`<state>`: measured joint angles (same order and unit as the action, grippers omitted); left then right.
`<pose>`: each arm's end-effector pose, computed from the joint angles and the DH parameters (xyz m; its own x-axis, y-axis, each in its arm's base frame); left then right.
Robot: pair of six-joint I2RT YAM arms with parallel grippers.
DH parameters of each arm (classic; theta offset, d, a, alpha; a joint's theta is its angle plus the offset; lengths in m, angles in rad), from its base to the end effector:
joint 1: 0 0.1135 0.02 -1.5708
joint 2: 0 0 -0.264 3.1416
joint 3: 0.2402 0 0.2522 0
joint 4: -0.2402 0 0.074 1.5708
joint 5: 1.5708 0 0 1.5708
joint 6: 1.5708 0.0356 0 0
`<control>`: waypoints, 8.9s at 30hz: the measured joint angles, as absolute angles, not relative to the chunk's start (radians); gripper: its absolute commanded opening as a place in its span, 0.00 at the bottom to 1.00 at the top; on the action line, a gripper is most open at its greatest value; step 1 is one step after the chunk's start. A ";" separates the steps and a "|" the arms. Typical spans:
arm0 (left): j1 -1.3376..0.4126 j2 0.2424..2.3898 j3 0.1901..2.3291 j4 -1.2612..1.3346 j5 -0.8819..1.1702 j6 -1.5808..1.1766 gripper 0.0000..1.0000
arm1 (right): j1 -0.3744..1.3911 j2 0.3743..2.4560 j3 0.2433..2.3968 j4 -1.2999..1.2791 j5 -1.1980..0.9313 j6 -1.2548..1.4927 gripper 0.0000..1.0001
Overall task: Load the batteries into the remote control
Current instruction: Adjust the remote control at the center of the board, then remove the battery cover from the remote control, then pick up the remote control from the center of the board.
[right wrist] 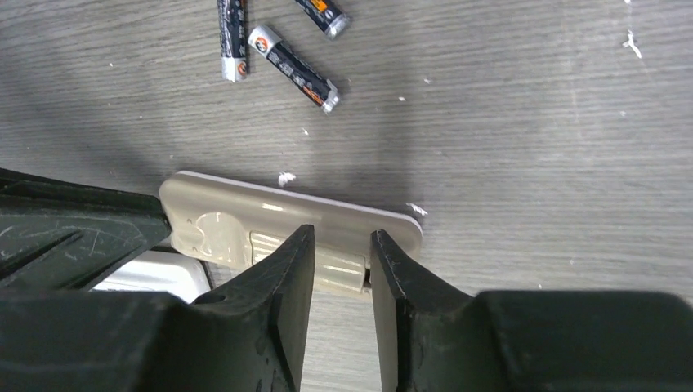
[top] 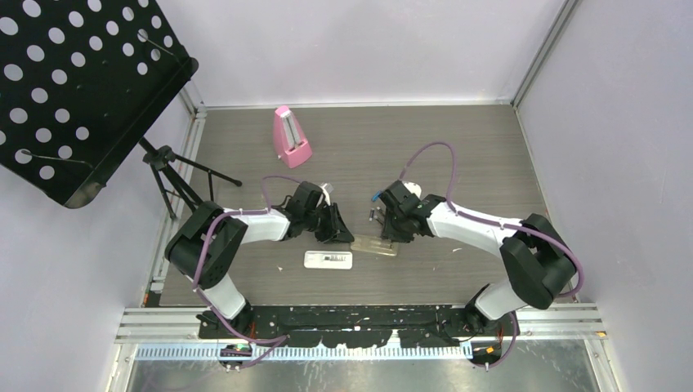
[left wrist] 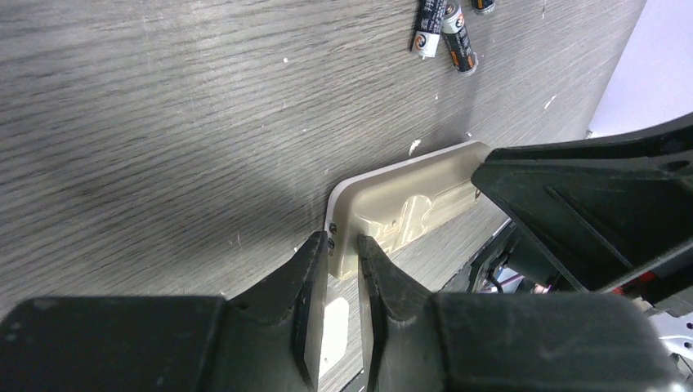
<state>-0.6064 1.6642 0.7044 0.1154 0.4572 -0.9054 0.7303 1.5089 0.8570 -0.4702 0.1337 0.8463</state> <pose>0.2414 -0.1865 0.1309 -0.9711 -0.1855 -0.1504 -0.0188 0.6872 -0.7262 0.2134 0.1847 0.1776 -0.9077 0.1834 -0.3774 0.0930 0.9650 0.2452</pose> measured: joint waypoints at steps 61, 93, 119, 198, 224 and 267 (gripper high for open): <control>-0.609 1.665 0.679 0.171 0.457 -0.970 0.11 | 0.729 1.348 0.665 -0.344 0.076 0.974 0.26; -0.620 1.663 0.678 0.144 0.353 -0.960 0.10 | 0.694 1.188 0.537 -0.182 0.024 0.967 0.25; -0.648 1.626 0.698 0.043 0.305 -0.934 0.15 | 0.697 1.286 0.732 -0.421 0.236 0.863 0.50; -0.643 1.368 0.706 -0.296 0.068 -0.847 0.43 | 0.556 1.222 0.677 -0.353 0.072 0.673 0.79; -0.422 1.069 0.736 -0.578 0.152 -0.755 0.96 | 0.775 1.595 1.012 -0.569 -0.138 -0.259 0.74; -0.509 1.095 0.582 -0.047 0.339 -0.914 0.90 | 0.862 1.394 0.844 -0.010 -0.112 0.170 0.27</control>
<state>-0.5087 1.0954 0.5816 -0.0467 0.3389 -0.9142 0.8623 1.3941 0.8440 -0.0097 -0.1120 0.1696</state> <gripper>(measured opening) 0.901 0.581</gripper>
